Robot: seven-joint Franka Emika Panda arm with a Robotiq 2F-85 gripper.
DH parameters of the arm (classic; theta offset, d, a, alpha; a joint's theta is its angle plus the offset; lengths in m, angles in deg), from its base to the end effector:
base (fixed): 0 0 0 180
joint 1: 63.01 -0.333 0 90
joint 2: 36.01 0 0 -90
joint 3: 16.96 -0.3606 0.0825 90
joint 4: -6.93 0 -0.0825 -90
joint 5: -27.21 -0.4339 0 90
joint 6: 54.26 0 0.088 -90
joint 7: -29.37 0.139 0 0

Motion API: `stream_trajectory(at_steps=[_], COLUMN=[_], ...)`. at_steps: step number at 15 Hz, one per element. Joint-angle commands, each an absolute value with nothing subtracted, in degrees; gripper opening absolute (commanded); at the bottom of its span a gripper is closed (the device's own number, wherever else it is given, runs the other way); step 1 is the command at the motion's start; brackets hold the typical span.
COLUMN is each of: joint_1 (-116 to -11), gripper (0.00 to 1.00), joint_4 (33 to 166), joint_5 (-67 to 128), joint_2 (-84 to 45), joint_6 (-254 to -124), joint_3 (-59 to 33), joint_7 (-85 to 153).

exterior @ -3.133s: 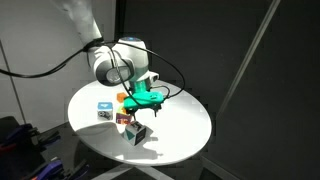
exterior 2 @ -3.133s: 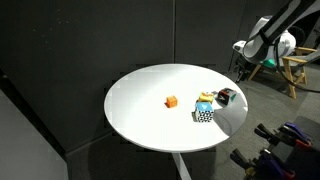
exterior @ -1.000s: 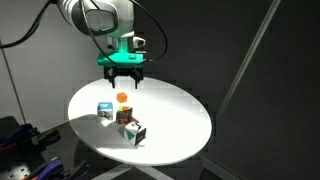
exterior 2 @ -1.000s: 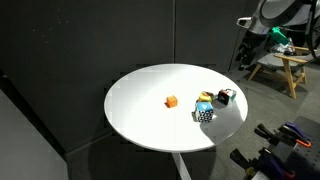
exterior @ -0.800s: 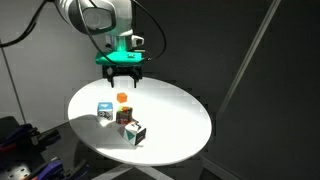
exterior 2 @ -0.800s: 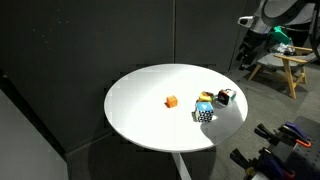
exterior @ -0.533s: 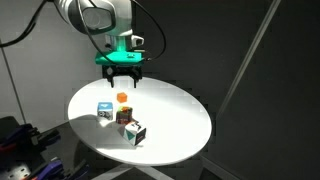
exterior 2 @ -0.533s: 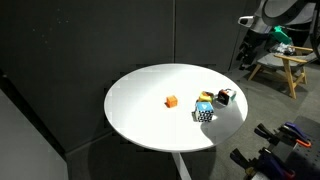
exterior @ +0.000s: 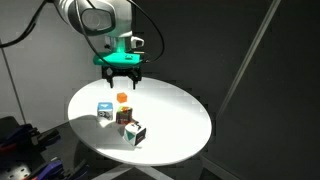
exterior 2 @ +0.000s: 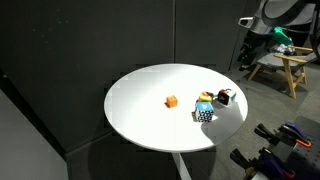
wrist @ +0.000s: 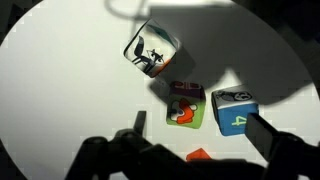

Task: Rotate the A cube on the table

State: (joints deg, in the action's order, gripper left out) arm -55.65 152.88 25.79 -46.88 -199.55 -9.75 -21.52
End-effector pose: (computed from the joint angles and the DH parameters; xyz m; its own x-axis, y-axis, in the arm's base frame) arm 0.4737 -0.1218 0.3318 0.8039 0.5774 0.1424 0.5669 -0.8164 0.1099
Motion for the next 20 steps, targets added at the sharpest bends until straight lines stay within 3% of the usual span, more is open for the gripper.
stream_trajectory(at_steps=[1,11,20], joint_1=[-56.3,-55.7,-55.7], gripper=[1.0,1.0,1.0], joint_4=[154.0,155.4,156.2], joint_5=[26.0,27.2,27.1], joint_2=[-49.6,-57.1,-65.9], joint_6=[-197.1,-186.4,-177.2], joint_3=[-9.1,-8.8,-7.8], joint_7=[-14.7,6.3,10.8])
